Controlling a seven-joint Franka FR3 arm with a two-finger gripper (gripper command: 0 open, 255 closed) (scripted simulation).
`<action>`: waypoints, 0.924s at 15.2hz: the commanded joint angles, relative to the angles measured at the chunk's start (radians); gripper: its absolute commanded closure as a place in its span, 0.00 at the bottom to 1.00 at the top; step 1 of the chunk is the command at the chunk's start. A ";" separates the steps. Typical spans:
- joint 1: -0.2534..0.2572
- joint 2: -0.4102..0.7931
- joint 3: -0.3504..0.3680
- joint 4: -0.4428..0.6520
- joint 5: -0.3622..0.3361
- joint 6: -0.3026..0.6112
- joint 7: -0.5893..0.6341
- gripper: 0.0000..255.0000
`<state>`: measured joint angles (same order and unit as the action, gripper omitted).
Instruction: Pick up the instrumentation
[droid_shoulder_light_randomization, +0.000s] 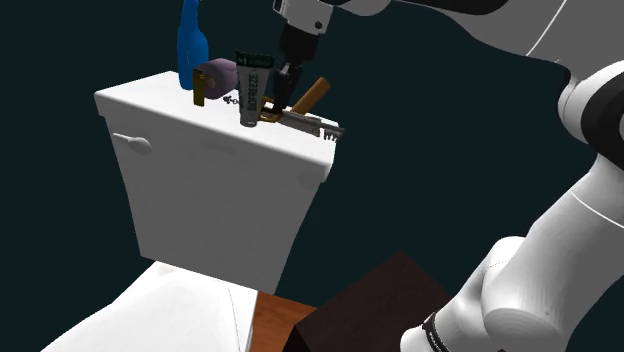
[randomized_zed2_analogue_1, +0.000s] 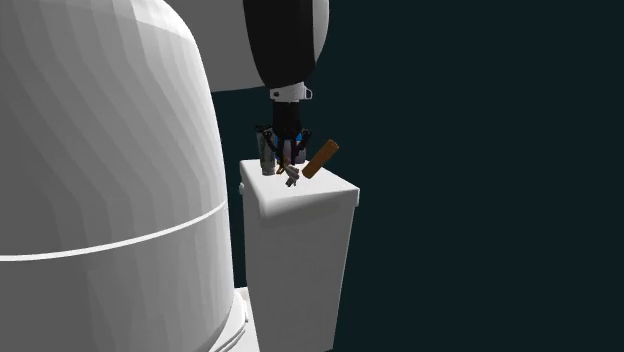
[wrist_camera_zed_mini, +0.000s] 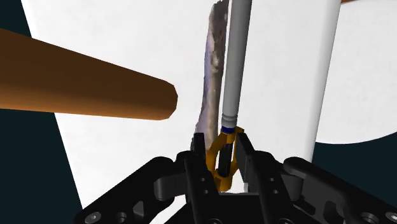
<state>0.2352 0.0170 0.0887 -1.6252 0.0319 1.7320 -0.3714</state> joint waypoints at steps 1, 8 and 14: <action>-0.003 0.029 -0.003 0.017 0.000 -0.034 -0.007 1.00; -0.003 0.052 -0.002 0.141 -0.002 -0.135 -0.002 1.00; -0.001 0.085 -0.001 0.267 -0.005 -0.228 0.002 1.00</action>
<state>0.2330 0.0964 0.0866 -1.3801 0.0271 1.5208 -0.3709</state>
